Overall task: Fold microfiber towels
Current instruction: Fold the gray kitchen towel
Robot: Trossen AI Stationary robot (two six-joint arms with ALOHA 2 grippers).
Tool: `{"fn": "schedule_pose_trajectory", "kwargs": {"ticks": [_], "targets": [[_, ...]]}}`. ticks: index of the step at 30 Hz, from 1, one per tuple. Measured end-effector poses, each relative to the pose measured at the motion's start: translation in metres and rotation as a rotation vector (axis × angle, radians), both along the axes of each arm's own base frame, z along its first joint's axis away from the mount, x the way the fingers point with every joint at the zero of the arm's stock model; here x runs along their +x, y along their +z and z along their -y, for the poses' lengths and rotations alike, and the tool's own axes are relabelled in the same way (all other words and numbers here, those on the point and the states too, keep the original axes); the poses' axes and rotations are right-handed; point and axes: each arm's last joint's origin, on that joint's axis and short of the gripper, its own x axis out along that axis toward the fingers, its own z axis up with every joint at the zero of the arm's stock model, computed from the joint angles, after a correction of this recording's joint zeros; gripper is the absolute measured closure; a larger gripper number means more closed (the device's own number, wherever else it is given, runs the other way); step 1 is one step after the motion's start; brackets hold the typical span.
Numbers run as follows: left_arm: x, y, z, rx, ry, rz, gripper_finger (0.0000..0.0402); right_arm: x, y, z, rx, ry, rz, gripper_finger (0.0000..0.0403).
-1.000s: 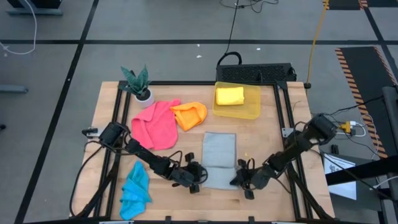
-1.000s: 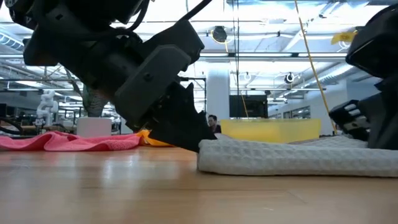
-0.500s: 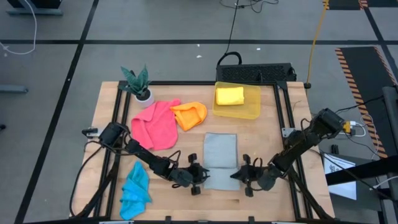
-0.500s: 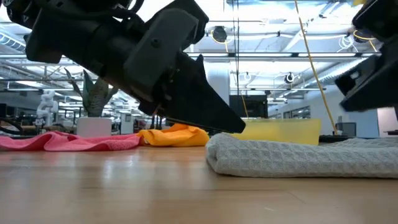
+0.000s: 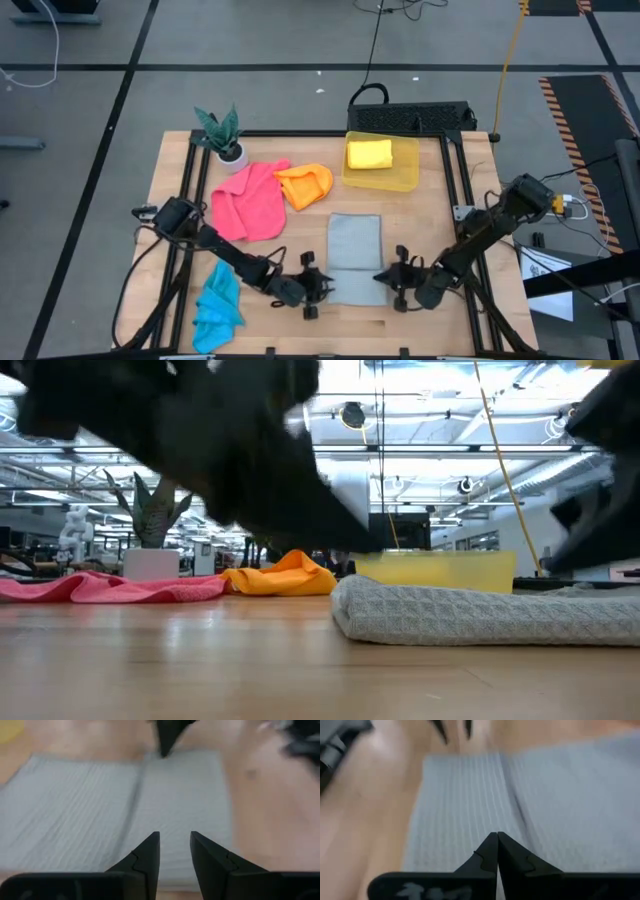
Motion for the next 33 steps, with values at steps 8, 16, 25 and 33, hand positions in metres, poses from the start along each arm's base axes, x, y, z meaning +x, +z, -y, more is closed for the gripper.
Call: {"fn": "schedule_pose_trajectory", "kwargs": {"ticks": [8,16,25,33], "targets": [[-0.007,-0.002,0.020,0.096,-0.190,0.024,0.0291,0.006,0.018,-0.021,0.031,0.213,0.179,0.0403],[-0.002,-0.027,0.012,0.041,-0.223,-0.070,0.0291,0.016,-0.005,-0.017,0.039,0.188,0.141,0.0402],[-0.005,-0.027,0.013,0.023,-0.241,-0.101,0.0291,0.009,-0.030,-0.014,0.074,0.136,-0.035,0.0402],[-0.001,-0.023,0.016,0.008,-0.240,-0.075,0.0291,-0.002,-0.003,-0.020,-0.015,0.135,0.067,0.0403]]}}
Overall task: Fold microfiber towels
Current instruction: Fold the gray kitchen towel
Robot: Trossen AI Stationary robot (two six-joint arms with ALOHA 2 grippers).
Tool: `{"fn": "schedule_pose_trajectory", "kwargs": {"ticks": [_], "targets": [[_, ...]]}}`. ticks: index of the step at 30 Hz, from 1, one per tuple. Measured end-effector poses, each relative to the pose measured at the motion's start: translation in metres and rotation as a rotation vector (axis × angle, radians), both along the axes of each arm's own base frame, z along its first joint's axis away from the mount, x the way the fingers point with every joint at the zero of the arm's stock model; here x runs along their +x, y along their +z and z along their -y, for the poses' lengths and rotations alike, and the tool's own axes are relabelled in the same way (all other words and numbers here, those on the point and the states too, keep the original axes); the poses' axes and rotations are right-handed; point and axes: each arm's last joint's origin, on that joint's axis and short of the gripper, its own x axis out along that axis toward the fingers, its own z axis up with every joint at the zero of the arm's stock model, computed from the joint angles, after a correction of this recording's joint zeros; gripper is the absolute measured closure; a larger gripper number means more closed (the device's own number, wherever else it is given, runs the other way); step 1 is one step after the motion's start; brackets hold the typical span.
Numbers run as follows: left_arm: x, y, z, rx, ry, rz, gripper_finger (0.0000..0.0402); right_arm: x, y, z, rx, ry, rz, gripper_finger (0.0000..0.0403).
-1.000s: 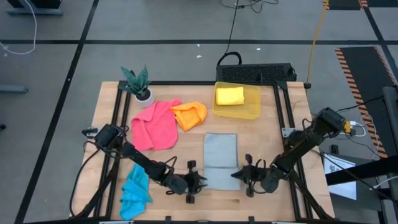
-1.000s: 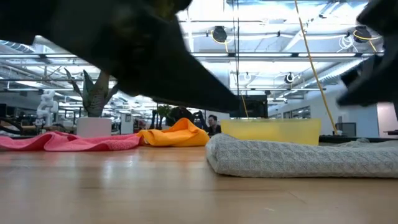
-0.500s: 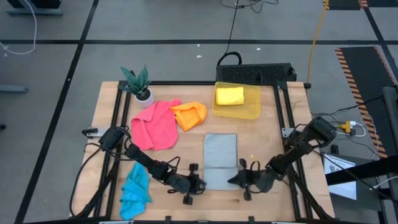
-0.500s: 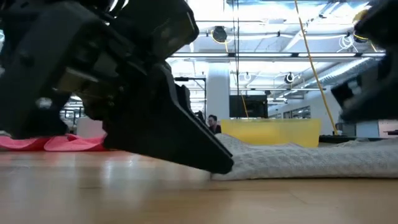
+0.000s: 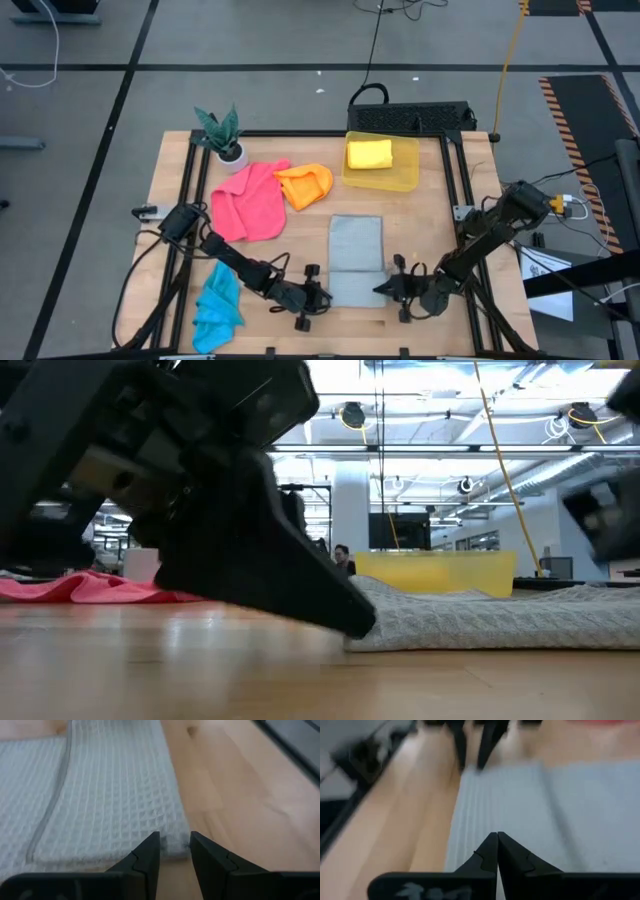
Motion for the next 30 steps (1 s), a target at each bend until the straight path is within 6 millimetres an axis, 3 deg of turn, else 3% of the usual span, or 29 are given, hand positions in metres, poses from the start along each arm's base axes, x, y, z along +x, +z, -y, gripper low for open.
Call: {"fn": "schedule_pose_trajectory", "kwargs": {"ticks": [6,11,16,24,30], "targets": [[0.015,0.013,-0.003,-0.002,0.010,0.051,0.0291,0.016,0.017,-0.008,-0.023,0.004,0.069,0.0403],[0.025,0.012,-0.024,-0.038,0.095,0.022,0.0291,0.029,0.004,-0.007,-0.037,0.007,-0.007,0.0403],[0.025,0.004,-0.039,-0.040,0.181,-0.077,0.0291,0.026,-0.010,-0.002,-0.050,-0.038,-0.094,0.0403],[0.023,0.003,-0.036,-0.042,0.193,-0.080,0.0291,0.018,-0.015,-0.002,-0.090,-0.042,-0.159,0.0403],[0.024,0.009,-0.026,-0.053,0.156,-0.031,0.0291,0.024,0.011,-0.011,-0.137,0.044,-0.072,0.0403]]}}
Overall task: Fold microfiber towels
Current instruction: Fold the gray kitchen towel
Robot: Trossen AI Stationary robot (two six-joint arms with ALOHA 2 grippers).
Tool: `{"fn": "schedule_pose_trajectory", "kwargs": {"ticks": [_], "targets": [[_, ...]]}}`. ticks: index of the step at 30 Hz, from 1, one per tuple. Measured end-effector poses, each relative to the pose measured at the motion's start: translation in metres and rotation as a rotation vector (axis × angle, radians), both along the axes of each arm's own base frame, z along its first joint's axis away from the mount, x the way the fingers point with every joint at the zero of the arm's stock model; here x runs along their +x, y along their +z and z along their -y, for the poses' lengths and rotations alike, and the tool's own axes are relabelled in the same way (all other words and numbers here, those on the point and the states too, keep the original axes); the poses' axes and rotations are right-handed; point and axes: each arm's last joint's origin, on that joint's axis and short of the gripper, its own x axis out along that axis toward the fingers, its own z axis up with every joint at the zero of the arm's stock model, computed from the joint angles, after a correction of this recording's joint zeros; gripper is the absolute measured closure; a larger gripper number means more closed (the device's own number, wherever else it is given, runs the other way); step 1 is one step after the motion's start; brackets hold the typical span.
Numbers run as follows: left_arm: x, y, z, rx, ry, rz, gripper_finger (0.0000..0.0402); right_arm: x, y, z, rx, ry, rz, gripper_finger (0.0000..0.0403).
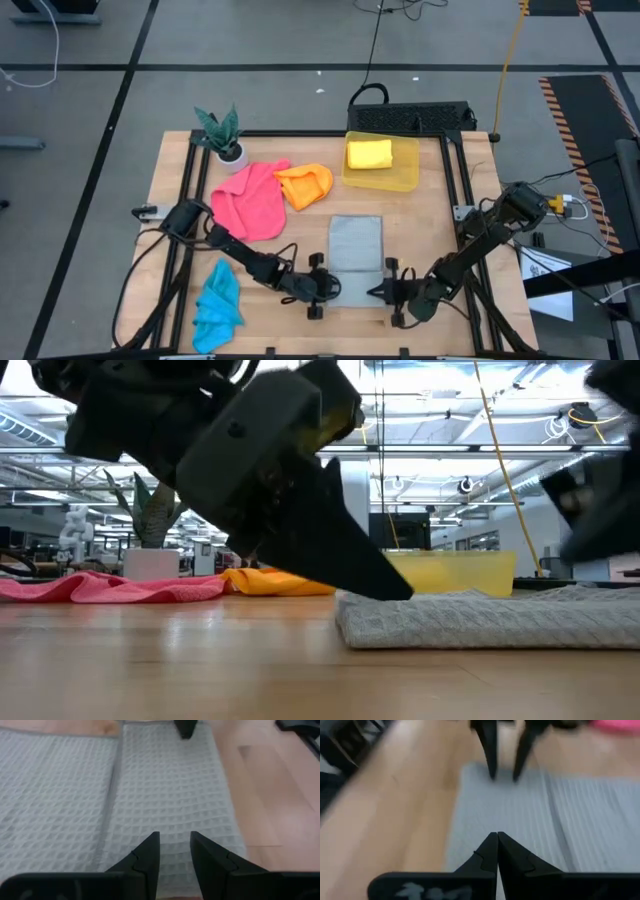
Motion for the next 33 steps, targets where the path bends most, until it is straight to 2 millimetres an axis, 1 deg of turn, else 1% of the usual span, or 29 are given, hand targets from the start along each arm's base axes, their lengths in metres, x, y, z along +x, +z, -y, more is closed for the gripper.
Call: {"fn": "schedule_pose_trajectory", "kwargs": {"ticks": [3,6,9,13,15,17,20,23,26,30,33], "targets": [[0.000,0.003,0.006,0.047,-0.040,0.016,0.0291,0.007,0.010,-0.008,-0.032,0.051,0.039,0.0401],[-0.003,0.006,0.016,0.127,-0.073,0.039,0.0291,0.016,0.013,-0.014,-0.027,0.083,0.043,0.0388],[-0.009,0.008,0.032,0.203,-0.159,0.056,0.0291,0.024,0.006,-0.018,-0.052,0.131,0.014,0.0362],[-0.021,0.010,0.053,0.314,-0.289,0.082,0.0291,0.033,-0.004,-0.029,-0.097,0.219,-0.017,0.0316],[-0.025,0.009,0.061,0.343,-0.329,0.089,0.0291,0.035,-0.008,-0.032,-0.128,0.247,-0.029,0.0296],[-0.028,0.009,0.065,0.361,-0.327,0.093,0.0291,0.039,-0.009,-0.033,-0.148,0.230,-0.024,0.0280],[-0.029,0.010,0.066,0.397,-0.281,0.101,0.0291,0.043,-0.011,-0.033,-0.192,0.181,-0.019,0.0272],[-0.027,0.010,0.062,0.392,-0.231,0.101,0.0291,0.045,-0.016,-0.033,-0.224,0.188,-0.050,0.0274],[-0.024,0.010,0.057,0.364,-0.195,0.097,0.0291,0.048,-0.018,-0.031,-0.231,0.182,-0.061,0.0278],[-0.020,0.009,0.051,0.323,-0.150,0.084,0.0291,0.049,-0.021,-0.025,-0.233,0.146,-0.107,0.0287],[-0.019,0.009,0.048,0.299,-0.127,0.078,0.0291,0.049,-0.022,-0.022,-0.234,0.129,-0.126,0.0303]]}}
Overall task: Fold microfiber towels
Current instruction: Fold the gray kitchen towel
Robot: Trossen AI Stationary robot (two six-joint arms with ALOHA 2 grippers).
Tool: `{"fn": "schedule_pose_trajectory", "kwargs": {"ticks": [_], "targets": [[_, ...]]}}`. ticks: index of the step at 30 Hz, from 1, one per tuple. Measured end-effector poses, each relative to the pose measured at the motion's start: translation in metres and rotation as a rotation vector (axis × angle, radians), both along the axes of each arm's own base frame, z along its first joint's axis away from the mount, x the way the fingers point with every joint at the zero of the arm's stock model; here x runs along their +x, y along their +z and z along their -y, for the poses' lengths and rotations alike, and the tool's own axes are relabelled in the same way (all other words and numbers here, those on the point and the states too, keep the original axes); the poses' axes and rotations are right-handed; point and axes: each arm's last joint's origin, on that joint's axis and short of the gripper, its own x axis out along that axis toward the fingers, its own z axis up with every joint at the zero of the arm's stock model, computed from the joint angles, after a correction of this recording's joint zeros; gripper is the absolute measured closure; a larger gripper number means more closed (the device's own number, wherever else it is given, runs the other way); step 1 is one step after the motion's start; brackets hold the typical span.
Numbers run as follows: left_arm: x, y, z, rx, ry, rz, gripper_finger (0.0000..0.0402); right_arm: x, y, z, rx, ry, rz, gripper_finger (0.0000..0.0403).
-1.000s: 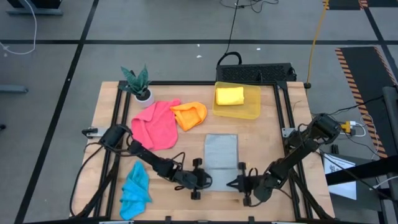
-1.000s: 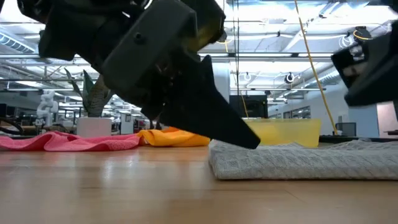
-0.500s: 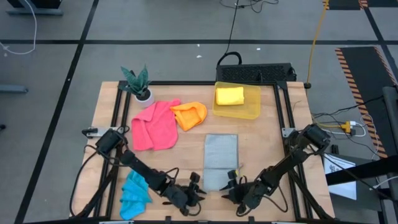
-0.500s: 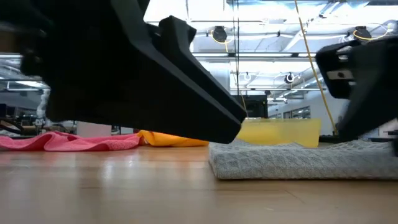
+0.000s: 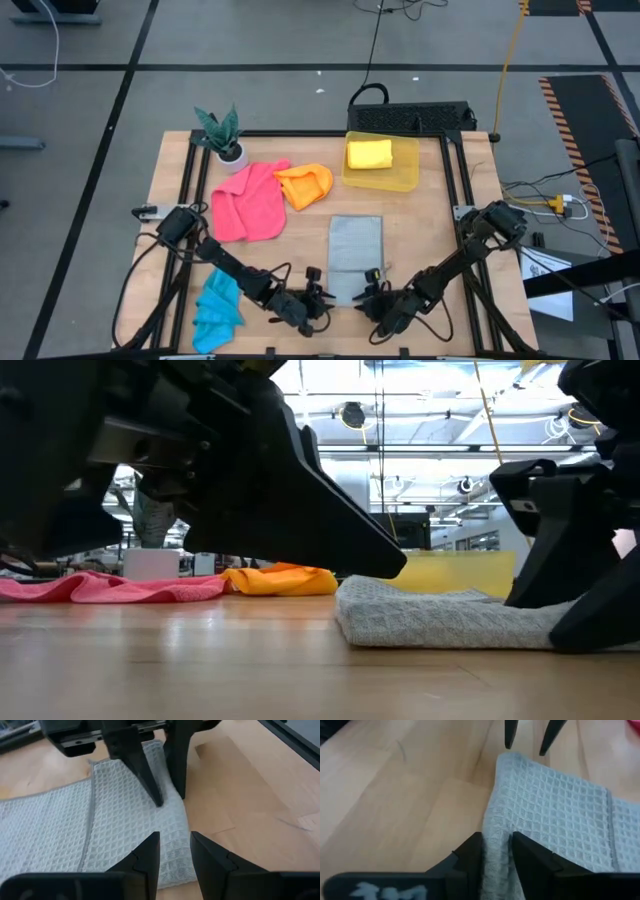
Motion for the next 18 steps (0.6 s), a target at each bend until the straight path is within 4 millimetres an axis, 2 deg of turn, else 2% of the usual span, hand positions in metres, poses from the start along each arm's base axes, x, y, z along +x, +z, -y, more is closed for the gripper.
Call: {"fn": "schedule_pose_trajectory", "kwargs": {"ticks": [5,8,12,18], "targets": [[-0.003,0.002,0.003,0.021,0.027,0.012,0.0291,0.001,0.000,0.001,0.021,-0.022,-0.002,0.0355],[-0.012,0.013,0.011,0.087,0.062,0.052,0.0291,0.001,0.000,0.001,0.037,-0.012,-0.003,0.0389],[-0.026,0.023,0.022,0.188,0.100,0.071,0.0291,0.000,0.008,0.000,0.110,0.009,-0.017,0.0390],[-0.034,0.028,0.028,0.232,0.151,0.103,0.0291,-0.002,0.040,-0.003,0.220,0.025,0.044,0.0391]]}}
